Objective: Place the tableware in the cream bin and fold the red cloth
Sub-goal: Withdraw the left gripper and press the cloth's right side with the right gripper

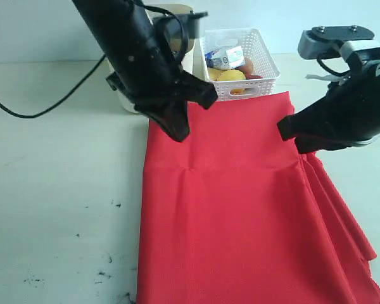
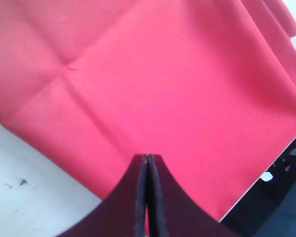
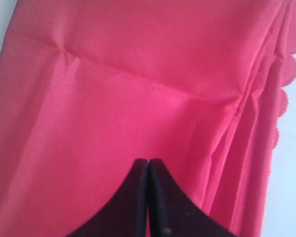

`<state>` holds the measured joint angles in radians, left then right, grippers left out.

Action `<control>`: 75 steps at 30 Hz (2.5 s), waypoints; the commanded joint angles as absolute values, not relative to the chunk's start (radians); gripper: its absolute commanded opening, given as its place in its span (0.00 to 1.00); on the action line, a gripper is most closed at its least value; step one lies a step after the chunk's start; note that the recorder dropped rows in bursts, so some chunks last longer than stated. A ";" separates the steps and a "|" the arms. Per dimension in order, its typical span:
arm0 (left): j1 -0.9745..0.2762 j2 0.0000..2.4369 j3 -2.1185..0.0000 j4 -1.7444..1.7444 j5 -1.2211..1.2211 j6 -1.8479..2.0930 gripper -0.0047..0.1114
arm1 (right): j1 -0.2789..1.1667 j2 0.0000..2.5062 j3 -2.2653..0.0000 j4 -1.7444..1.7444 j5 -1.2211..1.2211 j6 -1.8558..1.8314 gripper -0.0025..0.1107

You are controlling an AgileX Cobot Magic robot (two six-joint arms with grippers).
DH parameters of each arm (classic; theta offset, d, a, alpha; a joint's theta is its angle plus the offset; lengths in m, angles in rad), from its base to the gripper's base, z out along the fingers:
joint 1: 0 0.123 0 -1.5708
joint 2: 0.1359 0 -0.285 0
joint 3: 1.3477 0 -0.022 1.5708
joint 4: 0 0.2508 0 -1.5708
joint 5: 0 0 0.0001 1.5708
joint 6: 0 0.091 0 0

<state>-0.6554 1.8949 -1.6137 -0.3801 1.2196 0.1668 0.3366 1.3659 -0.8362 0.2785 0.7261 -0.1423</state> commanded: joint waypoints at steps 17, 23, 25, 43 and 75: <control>-0.453 1.349 -1.259 -0.291 1.117 0.150 0.04 | 0.337 1.655 -0.898 0.481 0.615 -0.358 0.02; -0.447 1.114 -1.136 -0.254 1.024 0.149 0.04 | 0.349 1.754 -0.959 0.498 0.615 -0.393 0.02; -0.447 1.007 -1.078 -0.244 0.987 0.145 0.04 | 0.388 1.791 -0.979 0.494 0.608 -0.399 0.02; -0.447 0.245 -0.715 0.198 0.946 -0.349 0.04 | 0.504 1.934 -0.996 0.269 0.491 -0.182 0.02; -0.447 0.232 -0.684 0.225 0.946 -0.349 0.04 | 0.415 1.999 -0.994 -0.176 0.724 0.256 0.02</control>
<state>-0.4492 0.2367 -0.6905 0.2213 0.9570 -0.3409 0.4610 1.9563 -1.0186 -0.1365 0.6240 0.2530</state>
